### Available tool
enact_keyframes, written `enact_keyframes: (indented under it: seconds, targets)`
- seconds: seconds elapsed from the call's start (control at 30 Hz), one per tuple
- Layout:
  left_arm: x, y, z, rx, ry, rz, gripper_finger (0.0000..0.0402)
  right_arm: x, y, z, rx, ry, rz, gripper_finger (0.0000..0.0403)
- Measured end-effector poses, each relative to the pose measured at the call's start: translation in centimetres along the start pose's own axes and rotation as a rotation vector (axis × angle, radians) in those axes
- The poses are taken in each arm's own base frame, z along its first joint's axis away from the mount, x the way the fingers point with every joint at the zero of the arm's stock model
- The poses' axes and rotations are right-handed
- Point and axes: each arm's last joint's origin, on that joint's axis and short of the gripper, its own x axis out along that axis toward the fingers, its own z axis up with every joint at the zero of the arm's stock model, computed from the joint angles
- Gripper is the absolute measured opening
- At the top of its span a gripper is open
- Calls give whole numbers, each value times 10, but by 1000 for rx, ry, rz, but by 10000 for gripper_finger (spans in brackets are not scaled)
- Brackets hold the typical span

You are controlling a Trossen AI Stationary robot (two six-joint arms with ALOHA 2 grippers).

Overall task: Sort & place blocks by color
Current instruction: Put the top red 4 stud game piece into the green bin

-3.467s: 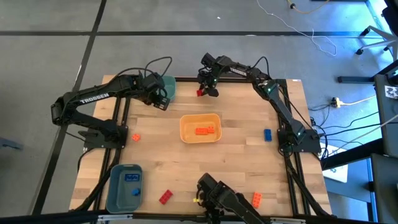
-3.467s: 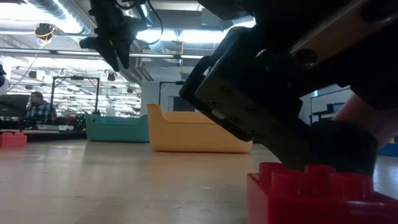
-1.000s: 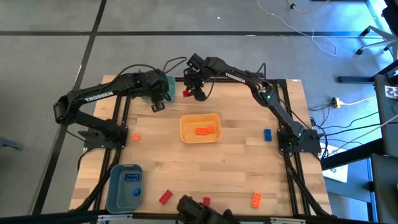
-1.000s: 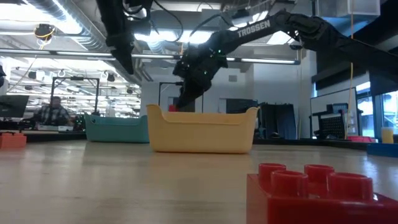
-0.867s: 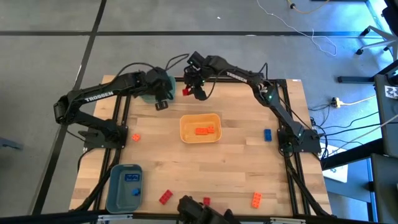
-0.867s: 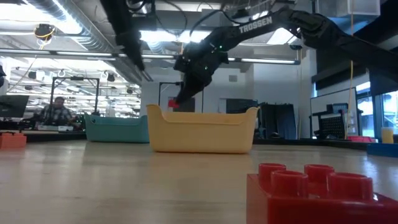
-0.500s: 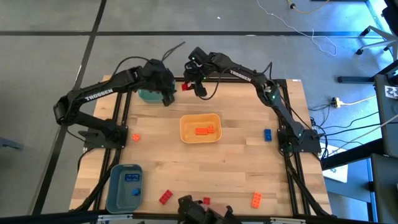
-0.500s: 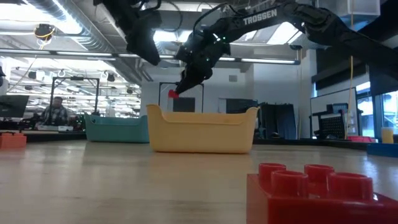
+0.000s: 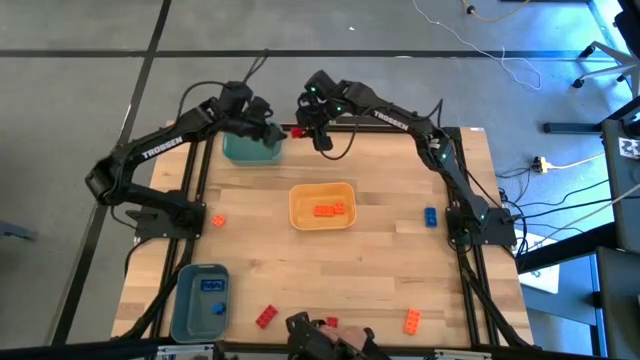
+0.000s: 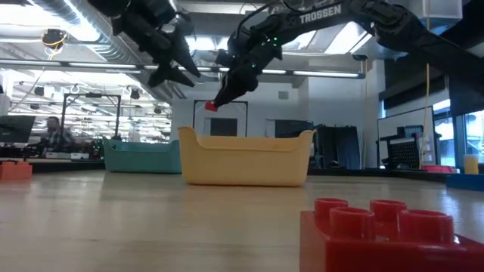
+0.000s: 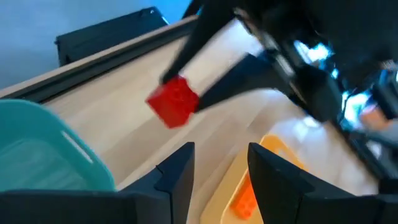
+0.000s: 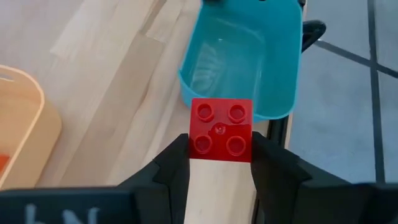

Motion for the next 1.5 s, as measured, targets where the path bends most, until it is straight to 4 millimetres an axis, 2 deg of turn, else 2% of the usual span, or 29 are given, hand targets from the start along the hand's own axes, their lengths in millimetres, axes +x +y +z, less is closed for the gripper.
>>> enact_keyframes:
  seconds: [0.2, 0.43, 0.6, 0.97, 1.3, 1.4, 1.5]
  targets:
    - [4, 19, -3, -56, -51, -24, 141, -1, 0, 1, -2, -6, -5, 141]
    - [11, 38, -17, -115, -60, -20, 141, 1, 2, 7, -23, -33, -19, 141]
    - [14, 39, -15, -75, -156, -76, 141, 3, 6, 13, -39, -47, -17, 141]
    - [36, 40, -20, -87, -127, -99, 141, 6, 11, 19, -56, -82, 1, 141]
    - [38, 41, -20, -59, -140, -81, 141, 6, 10, 20, -59, -87, -5, 141]
    - [38, 41, -20, -59, -141, -80, 133, 6, 10, 20, -61, -89, -7, 141]
    - [38, 40, -20, -59, -140, -81, 107, 6, 10, 20, -64, -88, -7, 141]
